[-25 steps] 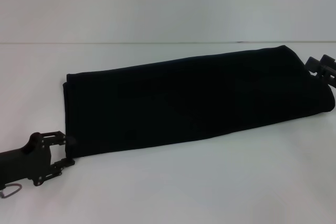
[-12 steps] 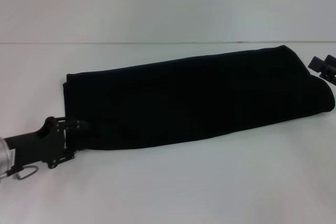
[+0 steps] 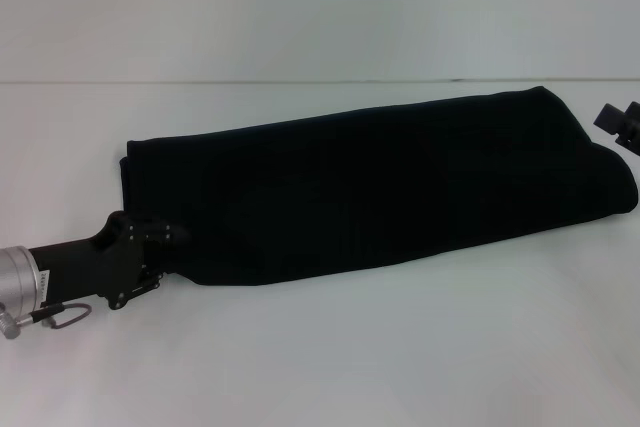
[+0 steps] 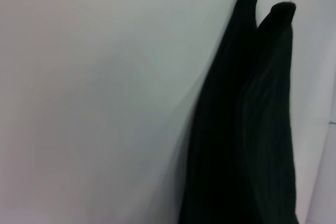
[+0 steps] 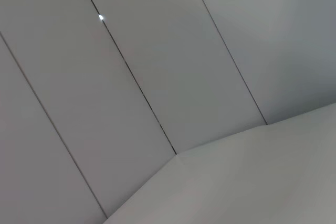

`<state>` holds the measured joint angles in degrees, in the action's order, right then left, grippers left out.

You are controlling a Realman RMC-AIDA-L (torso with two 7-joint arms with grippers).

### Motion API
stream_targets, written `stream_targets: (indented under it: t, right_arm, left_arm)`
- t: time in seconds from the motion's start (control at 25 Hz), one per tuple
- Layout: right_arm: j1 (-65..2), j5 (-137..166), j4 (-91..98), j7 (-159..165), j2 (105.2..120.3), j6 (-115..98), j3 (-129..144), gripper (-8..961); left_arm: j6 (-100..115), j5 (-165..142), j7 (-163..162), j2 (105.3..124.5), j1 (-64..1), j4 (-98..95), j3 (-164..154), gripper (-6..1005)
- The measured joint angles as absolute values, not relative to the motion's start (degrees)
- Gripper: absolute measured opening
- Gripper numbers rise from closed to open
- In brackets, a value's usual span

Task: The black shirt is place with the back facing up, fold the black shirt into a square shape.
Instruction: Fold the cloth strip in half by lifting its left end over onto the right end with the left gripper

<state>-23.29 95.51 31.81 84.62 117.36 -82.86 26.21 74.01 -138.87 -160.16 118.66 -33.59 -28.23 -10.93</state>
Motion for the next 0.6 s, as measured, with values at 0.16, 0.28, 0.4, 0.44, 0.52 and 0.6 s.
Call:
stream_targets:
  t: [0.16, 0.28, 0.4, 0.44, 0.52, 0.6]
  right_arm:
    - [-23.29, 95.52, 31.81, 84.63, 117.49, -82.93, 25.83, 775]
    - [-23.29, 95.52, 31.81, 84.64, 117.51, -82.98, 25.79, 775]
    - [-23.29, 95.52, 31.81, 84.64, 117.53, -82.98, 25.42, 775]
    - [-23.29, 95.52, 31.81, 84.64, 117.56, -82.98, 25.33, 775]
    - [-23.34, 95.52, 31.81, 84.64, 117.54, -82.91, 25.2, 774]
    - [-23.43, 95.51, 31.81, 84.68, 117.51, -82.89, 25.13, 774]
  left_arm:
    - [73.79, -138.93, -160.27, 118.51, -33.62, -28.27, -11.42, 430]
    - [73.8, -138.95, -160.27, 118.28, -33.63, -28.34, -11.43, 333]
    - [73.8, -138.96, -160.05, 118.08, -33.69, -28.56, -11.44, 162]
    - [73.81, -138.96, -159.93, 117.95, -33.72, -28.74, -11.43, 56]
    - [73.98, -138.96, -159.61, 117.49, -33.8, -29.25, -11.47, 47]
    - [74.09, -138.96, -158.95, 116.76, -34.06, -29.71, -11.51, 38]
